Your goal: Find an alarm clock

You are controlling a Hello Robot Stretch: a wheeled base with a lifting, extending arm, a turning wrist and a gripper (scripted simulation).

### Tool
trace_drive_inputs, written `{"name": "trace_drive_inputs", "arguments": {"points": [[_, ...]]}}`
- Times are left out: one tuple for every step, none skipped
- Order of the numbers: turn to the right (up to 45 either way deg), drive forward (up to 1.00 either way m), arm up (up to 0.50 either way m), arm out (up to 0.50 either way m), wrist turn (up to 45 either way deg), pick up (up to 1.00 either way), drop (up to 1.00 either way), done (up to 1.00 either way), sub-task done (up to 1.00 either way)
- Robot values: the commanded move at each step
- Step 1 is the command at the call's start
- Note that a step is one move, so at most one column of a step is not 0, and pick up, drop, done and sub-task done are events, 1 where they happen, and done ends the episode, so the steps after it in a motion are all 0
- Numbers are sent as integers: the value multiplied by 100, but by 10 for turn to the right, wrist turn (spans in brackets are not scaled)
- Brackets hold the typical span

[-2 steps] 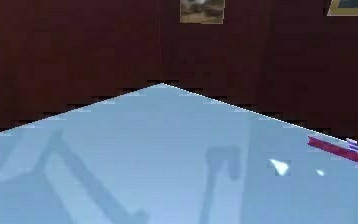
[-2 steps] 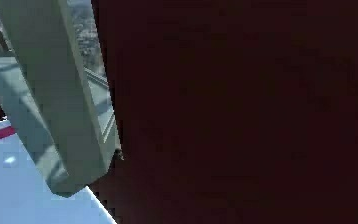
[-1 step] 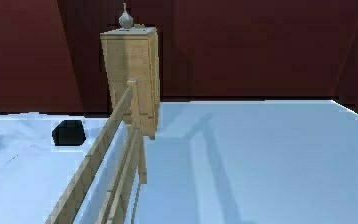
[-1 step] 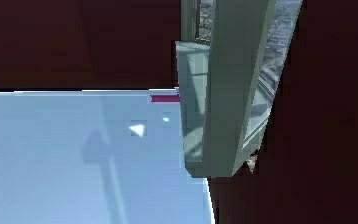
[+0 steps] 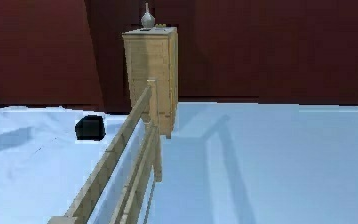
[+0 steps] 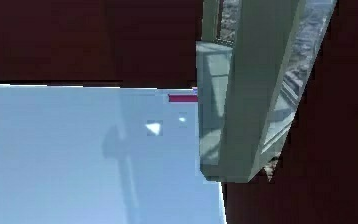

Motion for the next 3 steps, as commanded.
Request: {"name": "trace_drive_inputs", "arguments": {"points": [[0,35,0,0,0,0,0,0,0],[-360,0,0,0,0,0,0,0,0],[0,0,0,0,0,0,0,100,0]]}}
